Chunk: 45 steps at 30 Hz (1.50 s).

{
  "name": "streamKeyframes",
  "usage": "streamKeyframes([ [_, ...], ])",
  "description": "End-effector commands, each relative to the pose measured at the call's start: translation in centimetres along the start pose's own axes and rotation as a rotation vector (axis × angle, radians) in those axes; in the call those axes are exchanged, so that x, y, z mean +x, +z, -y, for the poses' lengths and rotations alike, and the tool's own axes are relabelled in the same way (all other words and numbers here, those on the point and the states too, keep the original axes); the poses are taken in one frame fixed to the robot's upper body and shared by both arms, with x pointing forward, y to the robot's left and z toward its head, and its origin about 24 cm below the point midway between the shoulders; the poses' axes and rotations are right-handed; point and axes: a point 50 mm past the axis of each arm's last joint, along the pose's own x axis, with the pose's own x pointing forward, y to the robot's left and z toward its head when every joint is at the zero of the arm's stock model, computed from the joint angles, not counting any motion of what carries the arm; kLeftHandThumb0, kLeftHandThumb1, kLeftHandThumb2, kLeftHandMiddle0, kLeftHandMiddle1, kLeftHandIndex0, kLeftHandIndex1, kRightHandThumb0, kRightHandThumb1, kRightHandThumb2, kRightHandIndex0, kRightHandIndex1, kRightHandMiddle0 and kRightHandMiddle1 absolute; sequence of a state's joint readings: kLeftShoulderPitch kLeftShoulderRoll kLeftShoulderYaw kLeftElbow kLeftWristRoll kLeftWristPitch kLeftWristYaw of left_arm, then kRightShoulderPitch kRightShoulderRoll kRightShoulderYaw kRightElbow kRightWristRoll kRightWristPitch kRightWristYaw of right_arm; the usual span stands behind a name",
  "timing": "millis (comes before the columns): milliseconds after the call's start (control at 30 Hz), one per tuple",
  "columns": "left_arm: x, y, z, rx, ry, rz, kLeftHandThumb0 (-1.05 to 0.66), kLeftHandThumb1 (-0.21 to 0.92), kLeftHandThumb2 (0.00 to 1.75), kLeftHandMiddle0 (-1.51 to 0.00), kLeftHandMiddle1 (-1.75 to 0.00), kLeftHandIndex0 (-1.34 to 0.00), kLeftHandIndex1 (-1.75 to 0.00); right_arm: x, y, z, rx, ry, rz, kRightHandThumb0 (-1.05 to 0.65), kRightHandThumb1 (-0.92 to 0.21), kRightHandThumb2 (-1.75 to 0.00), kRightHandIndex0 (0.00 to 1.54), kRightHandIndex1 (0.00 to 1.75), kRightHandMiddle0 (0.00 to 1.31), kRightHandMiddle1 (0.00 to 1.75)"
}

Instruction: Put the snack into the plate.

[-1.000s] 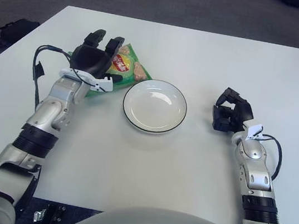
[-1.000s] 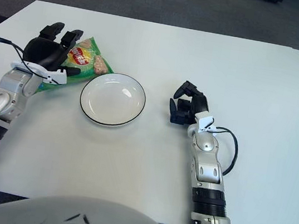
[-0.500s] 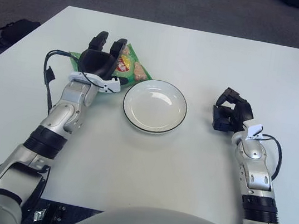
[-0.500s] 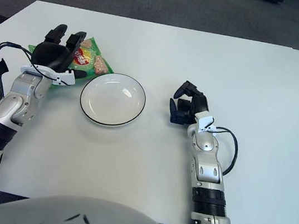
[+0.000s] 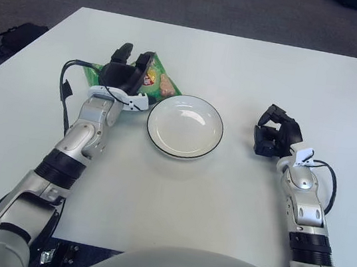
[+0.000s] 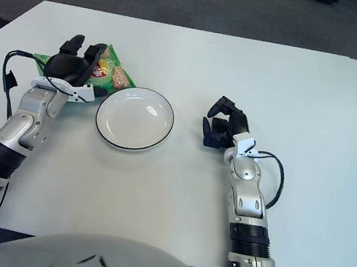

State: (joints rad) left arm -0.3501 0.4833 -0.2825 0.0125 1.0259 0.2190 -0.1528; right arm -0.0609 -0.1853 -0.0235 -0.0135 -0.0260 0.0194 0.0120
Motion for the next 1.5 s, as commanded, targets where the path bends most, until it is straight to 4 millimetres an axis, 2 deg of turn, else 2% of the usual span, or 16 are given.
streamKeyframes([
  [0, 0.6, -0.2, 0.2, -0.004, -0.052, -0.011, -0.98, 0.92, 0.39, 0.00, 0.00, 0.00, -0.36, -1.1, -2.8, -0.4, 0.006, 0.009, -0.137, -0.50, -0.27, -1.37, 1.29, 1.75, 0.65, 1.75],
  [167, 1.4, -2.1, 2.0, 0.009, -0.134, -0.045, -1.00, 0.92, 0.36, 0.00, 0.00, 0.00, -0.38, -1.1, -2.8, -0.4, 0.000, 0.010, -0.138, -0.50, -0.27, -1.37, 1.29, 1.75, 0.65, 1.75],
  [400, 2.0, -2.9, 2.8, 0.012, -0.160, -0.059, -1.00, 0.92, 0.33, 0.00, 0.00, 0.00, -0.42, -1.2, -2.8, -0.3, -0.003, 0.011, -0.141, -0.50, -0.27, -1.37, 1.28, 1.75, 0.65, 1.75],
  [567, 2.7, -4.1, 4.2, 0.005, -0.196, -0.099, -0.99, 0.92, 0.32, 0.00, 0.00, 0.00, -0.42, -1.2, -2.8, -0.3, -0.006, 0.008, -0.144, -0.50, -0.27, -1.37, 1.28, 1.75, 0.65, 1.75],
  [967, 3.3, -6.5, 7.0, -0.007, -0.214, -0.190, -1.03, 0.92, 0.45, -0.02, -0.01, 0.00, -0.49, -1.3, -2.8, -0.3, -0.001, 0.019, -0.145, -0.50, -0.27, -1.37, 1.28, 1.75, 0.66, 1.75],
  [1100, 3.3, -7.0, 7.6, -0.029, -0.198, -0.227, -1.03, 0.92, 0.49, -0.09, -0.05, 0.00, -0.54, -1.3, -2.8, -0.3, -0.003, 0.026, -0.143, -0.50, -0.27, -1.37, 1.28, 1.75, 0.66, 1.75],
  [1167, 3.1, -7.2, 8.1, -0.043, -0.185, -0.248, -1.02, 0.92, 0.49, -0.07, -0.26, 0.00, -0.58, -1.3, -2.8, -0.3, -0.004, 0.030, -0.144, -0.50, -0.27, -1.37, 1.28, 1.75, 0.66, 1.75],
  [1200, 2.9, -7.4, 8.3, -0.049, -0.179, -0.256, -1.01, 0.92, 0.49, -0.05, -0.52, 0.00, -0.62, -1.3, -2.8, -0.3, -0.005, 0.032, -0.144, -0.50, -0.27, -1.37, 1.28, 1.75, 0.66, 1.75],
  [1233, 2.8, -7.5, 8.6, -0.054, -0.172, -0.264, -1.01, 0.92, 0.49, -0.03, -0.69, 0.00, -0.64, -1.3, -2.8, -0.3, -0.005, 0.034, -0.145, -0.50, -0.27, -1.37, 1.28, 1.75, 0.66, 1.75],
  [1333, 2.5, -7.6, 9.1, -0.072, -0.155, -0.278, -0.98, 0.92, 0.48, -0.01, -1.03, 0.00, -0.69, -1.4, -2.8, -0.3, -0.004, 0.040, -0.146, -0.50, -0.27, -1.37, 1.28, 1.75, 0.66, 1.75],
  [1367, 2.4, -7.6, 9.2, -0.081, -0.145, -0.279, -0.97, 0.92, 0.48, -0.01, -1.07, 0.00, -0.70, -1.4, -2.9, -0.3, -0.005, 0.043, -0.147, -0.50, -0.27, -1.37, 1.28, 1.75, 0.66, 1.75],
  [1400, 2.4, -7.6, 9.3, -0.088, -0.137, -0.279, -0.93, 0.92, 0.45, 0.00, -1.24, 0.00, -0.78, -1.4, -2.9, -0.3, -0.006, 0.045, -0.147, -0.50, -0.27, -1.37, 1.28, 1.75, 0.66, 1.75],
  [1467, 2.3, -7.5, 9.3, -0.098, -0.126, -0.275, -0.88, 0.92, 0.42, 0.00, -1.43, 0.00, -0.87, -1.4, -2.9, -0.3, -0.006, 0.048, -0.148, -0.50, -0.27, -1.37, 1.28, 1.75, 0.65, 1.75],
])
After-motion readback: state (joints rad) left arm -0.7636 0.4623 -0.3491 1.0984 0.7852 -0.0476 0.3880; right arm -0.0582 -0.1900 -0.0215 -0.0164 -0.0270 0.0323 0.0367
